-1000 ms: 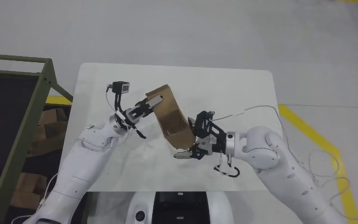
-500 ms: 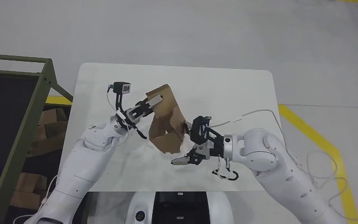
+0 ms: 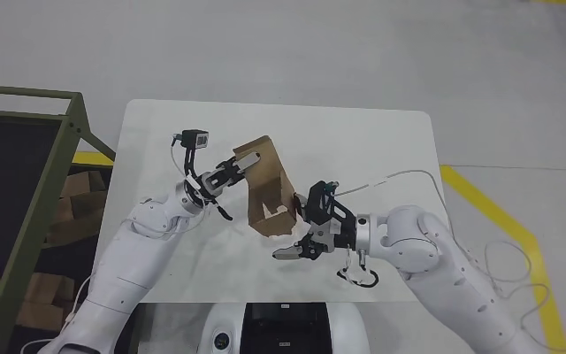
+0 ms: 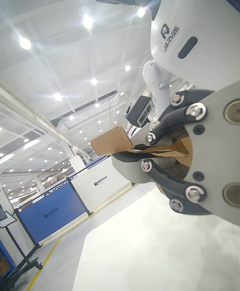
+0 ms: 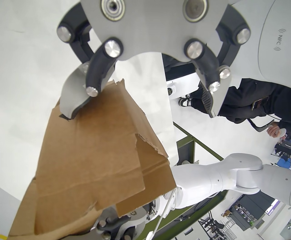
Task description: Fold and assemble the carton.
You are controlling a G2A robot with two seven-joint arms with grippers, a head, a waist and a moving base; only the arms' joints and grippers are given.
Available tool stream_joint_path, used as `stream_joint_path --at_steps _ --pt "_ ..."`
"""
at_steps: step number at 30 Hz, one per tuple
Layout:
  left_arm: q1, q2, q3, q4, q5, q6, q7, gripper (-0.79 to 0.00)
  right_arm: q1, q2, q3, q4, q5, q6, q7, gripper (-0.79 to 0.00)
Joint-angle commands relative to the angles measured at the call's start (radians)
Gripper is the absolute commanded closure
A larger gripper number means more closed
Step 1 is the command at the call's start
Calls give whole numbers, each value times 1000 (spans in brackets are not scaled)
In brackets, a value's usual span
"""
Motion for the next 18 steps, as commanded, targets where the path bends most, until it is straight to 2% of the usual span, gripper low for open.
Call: stream_joint_path --at_steps 1,8,18 --pt "0 0 0 0 0 0 0 0 0 0 0 0 0 0 0 -785" --pt "-5 -6 3 1 1 35 46 0 -27 1 6 -17 -64 9 -54 -785" --pt "-12 -15 5 30 -59 41 59 0 -128 14 74 -48 -128 8 -196 -785"
